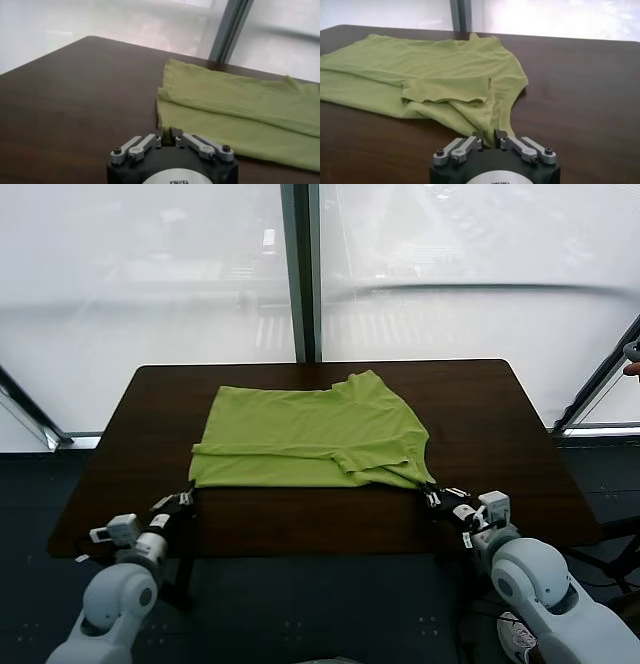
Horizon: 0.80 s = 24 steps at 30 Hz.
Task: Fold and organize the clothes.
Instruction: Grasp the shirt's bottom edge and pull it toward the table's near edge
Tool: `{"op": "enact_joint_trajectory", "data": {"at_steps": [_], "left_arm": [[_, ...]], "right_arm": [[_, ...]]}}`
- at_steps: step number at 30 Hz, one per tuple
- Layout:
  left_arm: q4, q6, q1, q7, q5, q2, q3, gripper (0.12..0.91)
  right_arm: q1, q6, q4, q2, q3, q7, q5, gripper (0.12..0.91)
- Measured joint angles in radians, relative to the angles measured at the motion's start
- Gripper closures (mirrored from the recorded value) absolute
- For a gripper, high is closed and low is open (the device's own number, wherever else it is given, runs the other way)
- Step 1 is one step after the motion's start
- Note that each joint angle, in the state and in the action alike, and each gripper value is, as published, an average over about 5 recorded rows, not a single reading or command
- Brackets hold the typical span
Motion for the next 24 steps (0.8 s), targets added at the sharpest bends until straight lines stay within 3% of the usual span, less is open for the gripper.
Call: {"op": "enact_joint_trajectory", "data": {"at_steps": [14, 24], "left_arm": [[-0.097, 0.012, 0.097, -0.031, 0.013, 0.039, -0.029, 0.881], [-0.198, 0.011, 0.256, -0.034, 0.067, 0.047, -0.052, 0.881]], "right_arm": [[-0.066, -0.113, 0.081, -0.193, 0.035, 0.122, 0.269, 0.887], [-0.108, -0.146, 0.156, -0.265, 0.054, 0.167, 0.36, 0.887]]}}
